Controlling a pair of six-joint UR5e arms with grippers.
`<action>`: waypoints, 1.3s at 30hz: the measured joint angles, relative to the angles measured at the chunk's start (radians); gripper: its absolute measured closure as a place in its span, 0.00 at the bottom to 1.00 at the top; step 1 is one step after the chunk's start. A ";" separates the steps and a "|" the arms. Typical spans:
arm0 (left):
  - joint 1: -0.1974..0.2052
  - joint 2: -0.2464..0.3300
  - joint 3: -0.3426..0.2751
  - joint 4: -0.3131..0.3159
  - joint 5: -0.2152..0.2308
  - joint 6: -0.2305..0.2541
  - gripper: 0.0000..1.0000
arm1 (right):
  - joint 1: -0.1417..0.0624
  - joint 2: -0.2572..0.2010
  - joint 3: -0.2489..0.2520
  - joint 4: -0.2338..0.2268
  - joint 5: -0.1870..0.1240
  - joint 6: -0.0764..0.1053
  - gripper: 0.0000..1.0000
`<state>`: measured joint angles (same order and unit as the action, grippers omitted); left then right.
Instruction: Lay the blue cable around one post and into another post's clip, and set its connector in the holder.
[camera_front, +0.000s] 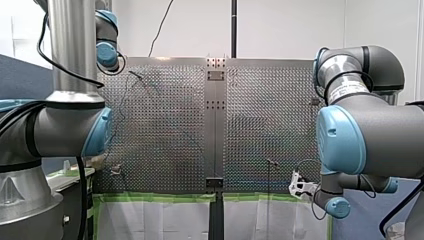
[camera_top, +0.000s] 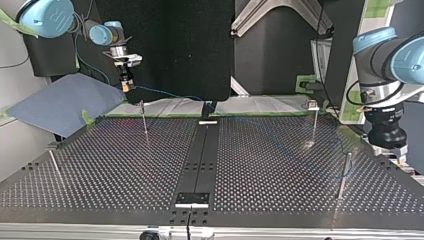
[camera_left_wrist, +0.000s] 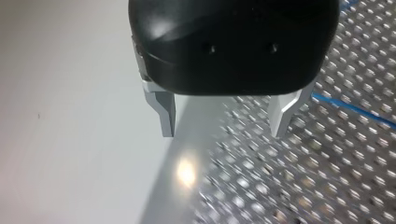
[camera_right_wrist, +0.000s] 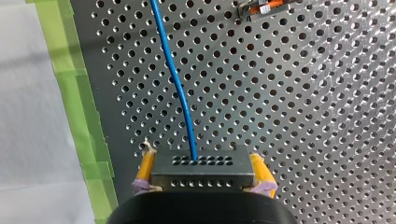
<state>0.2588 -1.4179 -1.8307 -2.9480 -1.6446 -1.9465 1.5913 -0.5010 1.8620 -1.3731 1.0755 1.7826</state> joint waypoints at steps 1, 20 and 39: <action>-0.002 0.009 0.009 -0.009 0.007 0.009 0.02 | 0.000 0.000 0.000 0.000 0.000 0.000 1.00; -0.066 0.170 0.170 -0.170 0.016 0.159 0.02 | 0.000 0.000 -0.003 0.009 0.000 0.002 1.00; -0.149 0.174 0.208 -0.342 -0.038 0.163 0.02 | 0.004 0.000 -0.003 0.016 0.000 0.000 1.00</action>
<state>0.1097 -1.2439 -1.6231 -3.2897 -1.6821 -1.7839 1.5948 -0.5011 1.8587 -1.3568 1.0755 1.7828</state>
